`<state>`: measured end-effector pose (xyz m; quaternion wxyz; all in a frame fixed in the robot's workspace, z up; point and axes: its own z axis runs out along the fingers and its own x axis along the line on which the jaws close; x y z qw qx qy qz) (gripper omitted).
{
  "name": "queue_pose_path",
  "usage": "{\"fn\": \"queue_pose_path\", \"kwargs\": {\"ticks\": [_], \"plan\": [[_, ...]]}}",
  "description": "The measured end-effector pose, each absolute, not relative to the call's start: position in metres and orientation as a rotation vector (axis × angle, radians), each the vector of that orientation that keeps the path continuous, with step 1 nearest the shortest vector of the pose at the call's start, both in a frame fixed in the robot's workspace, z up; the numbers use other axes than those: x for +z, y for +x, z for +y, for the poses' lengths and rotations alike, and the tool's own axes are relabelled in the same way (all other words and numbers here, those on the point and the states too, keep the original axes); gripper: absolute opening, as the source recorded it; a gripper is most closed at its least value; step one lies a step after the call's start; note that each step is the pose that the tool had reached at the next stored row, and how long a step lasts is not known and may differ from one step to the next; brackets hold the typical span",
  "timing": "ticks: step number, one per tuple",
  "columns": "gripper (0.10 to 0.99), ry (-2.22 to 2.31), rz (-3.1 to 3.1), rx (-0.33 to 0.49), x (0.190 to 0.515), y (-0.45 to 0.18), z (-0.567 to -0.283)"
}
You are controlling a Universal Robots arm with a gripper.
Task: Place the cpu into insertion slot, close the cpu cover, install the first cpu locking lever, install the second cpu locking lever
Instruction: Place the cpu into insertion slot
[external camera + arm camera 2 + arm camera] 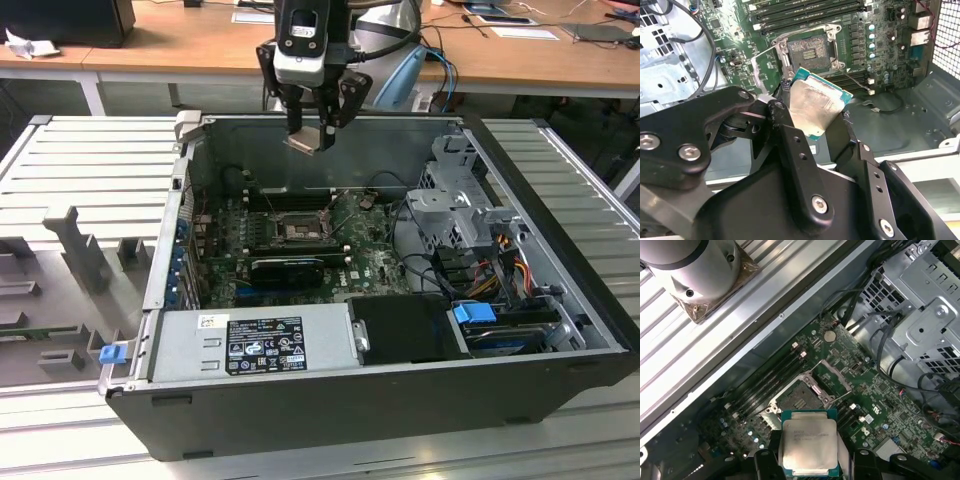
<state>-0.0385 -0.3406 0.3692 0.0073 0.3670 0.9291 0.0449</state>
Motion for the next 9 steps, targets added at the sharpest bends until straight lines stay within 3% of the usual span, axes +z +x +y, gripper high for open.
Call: {"fn": "queue_pose_path", "kwargs": {"ticks": [9], "plan": [[0.525, 1.248, 2.860, 0.139, 0.3688, -0.0385, -0.3406]]}}
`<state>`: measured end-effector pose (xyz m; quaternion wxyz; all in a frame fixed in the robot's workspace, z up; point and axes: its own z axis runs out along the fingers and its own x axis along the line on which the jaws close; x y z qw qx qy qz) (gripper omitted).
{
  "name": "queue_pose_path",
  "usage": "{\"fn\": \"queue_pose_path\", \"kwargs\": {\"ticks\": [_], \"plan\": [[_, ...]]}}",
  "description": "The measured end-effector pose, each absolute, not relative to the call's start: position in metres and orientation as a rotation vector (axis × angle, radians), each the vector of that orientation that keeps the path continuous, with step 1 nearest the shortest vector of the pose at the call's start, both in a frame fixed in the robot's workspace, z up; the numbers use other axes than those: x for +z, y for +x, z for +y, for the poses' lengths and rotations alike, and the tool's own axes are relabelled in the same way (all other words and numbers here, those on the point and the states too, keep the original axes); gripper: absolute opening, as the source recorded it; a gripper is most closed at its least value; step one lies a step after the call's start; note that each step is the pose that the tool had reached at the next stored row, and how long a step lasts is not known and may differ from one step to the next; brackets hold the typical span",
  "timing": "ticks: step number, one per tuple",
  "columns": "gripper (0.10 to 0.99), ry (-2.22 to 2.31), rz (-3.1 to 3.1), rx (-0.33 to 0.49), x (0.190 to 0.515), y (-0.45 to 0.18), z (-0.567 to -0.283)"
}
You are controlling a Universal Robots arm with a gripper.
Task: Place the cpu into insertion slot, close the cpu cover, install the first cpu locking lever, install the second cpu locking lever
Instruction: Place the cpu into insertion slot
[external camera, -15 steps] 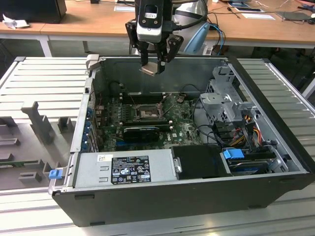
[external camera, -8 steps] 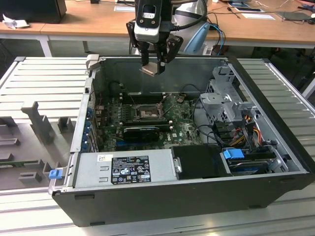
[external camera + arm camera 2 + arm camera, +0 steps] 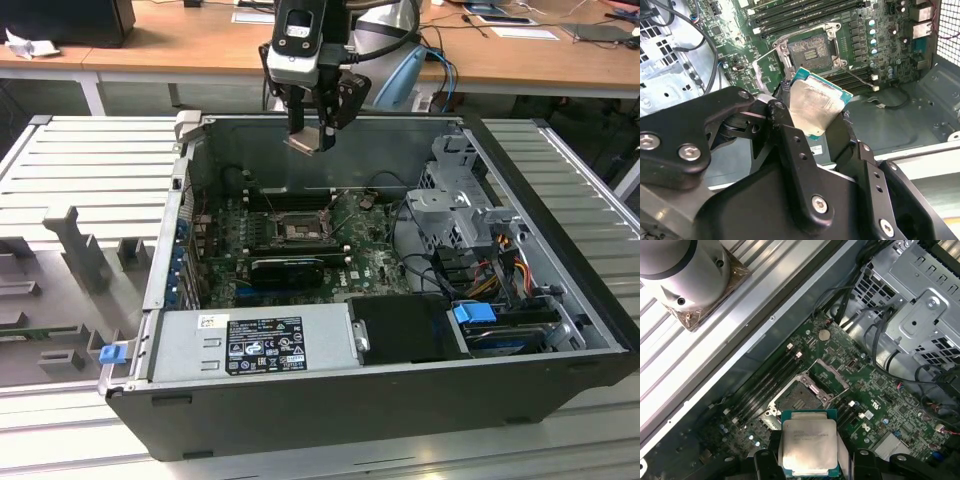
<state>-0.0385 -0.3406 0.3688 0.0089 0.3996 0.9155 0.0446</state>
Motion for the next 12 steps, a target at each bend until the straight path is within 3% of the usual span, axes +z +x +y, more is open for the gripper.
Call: {"fn": "queue_pose_path", "kwargs": {"ticks": [12], "plan": [[0.525, 1.362, 2.804, 0.138, 0.3687, -0.0385, -0.3406]]}}
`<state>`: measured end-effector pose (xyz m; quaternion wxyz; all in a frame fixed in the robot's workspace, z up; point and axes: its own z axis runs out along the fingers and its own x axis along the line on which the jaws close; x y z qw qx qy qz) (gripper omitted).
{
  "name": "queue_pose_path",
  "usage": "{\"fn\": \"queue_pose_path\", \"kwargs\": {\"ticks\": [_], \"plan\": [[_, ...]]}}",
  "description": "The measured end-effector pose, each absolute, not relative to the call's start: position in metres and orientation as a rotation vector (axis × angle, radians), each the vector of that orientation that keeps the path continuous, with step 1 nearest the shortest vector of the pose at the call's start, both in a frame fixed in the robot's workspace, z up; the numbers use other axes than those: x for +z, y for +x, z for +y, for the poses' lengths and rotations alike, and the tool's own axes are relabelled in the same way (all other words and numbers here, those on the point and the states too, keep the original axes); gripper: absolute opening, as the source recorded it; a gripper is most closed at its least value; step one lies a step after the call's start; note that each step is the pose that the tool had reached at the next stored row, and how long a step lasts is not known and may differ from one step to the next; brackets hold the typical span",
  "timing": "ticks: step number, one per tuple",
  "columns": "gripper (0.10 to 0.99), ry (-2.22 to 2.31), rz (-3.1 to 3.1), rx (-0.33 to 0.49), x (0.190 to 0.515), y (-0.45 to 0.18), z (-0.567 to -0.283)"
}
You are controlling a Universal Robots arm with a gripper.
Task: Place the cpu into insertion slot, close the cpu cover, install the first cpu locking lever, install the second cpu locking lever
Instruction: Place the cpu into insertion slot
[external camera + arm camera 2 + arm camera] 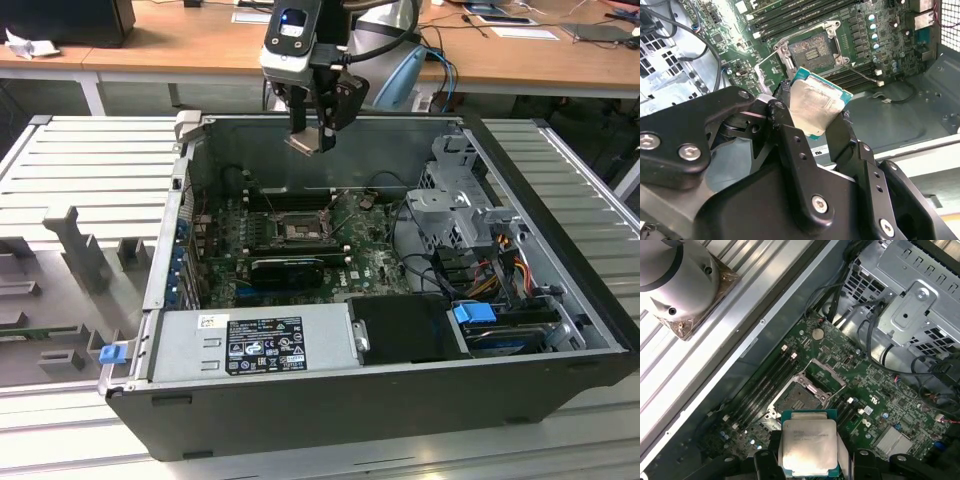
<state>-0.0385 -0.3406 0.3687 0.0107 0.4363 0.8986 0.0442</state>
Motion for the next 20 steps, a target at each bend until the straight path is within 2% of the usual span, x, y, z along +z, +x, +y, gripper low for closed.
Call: {"fn": "queue_pose_path", "kwargs": {"ticks": [20], "plan": [[0.525, 1.588, 2.674, 0.134, 0.3681, -0.0386, -0.3406]]}}
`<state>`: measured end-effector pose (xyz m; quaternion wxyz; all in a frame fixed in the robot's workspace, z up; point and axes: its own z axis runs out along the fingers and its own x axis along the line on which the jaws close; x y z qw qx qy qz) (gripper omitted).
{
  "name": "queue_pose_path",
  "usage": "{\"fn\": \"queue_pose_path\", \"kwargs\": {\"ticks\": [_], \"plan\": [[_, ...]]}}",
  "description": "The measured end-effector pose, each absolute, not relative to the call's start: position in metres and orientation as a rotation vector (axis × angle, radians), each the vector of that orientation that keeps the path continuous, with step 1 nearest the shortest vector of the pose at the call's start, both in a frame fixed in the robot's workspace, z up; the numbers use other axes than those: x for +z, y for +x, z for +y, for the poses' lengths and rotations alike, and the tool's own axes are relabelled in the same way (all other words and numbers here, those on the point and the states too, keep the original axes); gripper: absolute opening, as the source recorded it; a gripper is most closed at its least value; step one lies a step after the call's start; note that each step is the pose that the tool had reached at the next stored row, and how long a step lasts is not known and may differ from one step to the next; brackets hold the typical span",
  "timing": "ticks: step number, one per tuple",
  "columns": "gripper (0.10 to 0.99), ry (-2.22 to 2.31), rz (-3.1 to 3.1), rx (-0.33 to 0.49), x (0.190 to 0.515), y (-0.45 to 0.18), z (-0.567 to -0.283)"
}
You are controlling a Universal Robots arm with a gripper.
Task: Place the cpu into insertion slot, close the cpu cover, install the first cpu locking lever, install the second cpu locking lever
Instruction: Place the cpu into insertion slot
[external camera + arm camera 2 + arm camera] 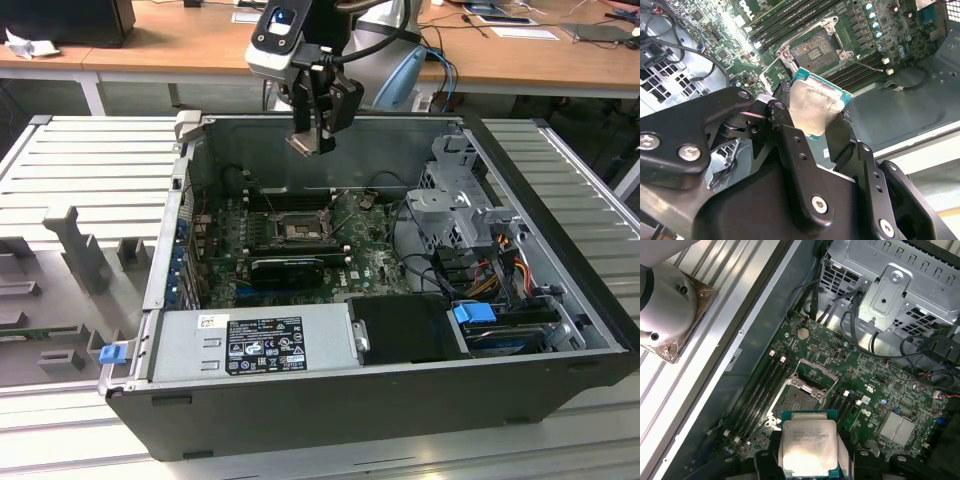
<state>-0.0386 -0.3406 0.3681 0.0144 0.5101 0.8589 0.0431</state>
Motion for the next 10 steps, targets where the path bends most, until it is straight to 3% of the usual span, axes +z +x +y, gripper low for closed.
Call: {"fn": "queue_pose_path", "kwargs": {"ticks": [10], "plan": [[0.525, 1.657, 2.629, 0.133, 0.3678, -0.0387, -0.3406]]}}
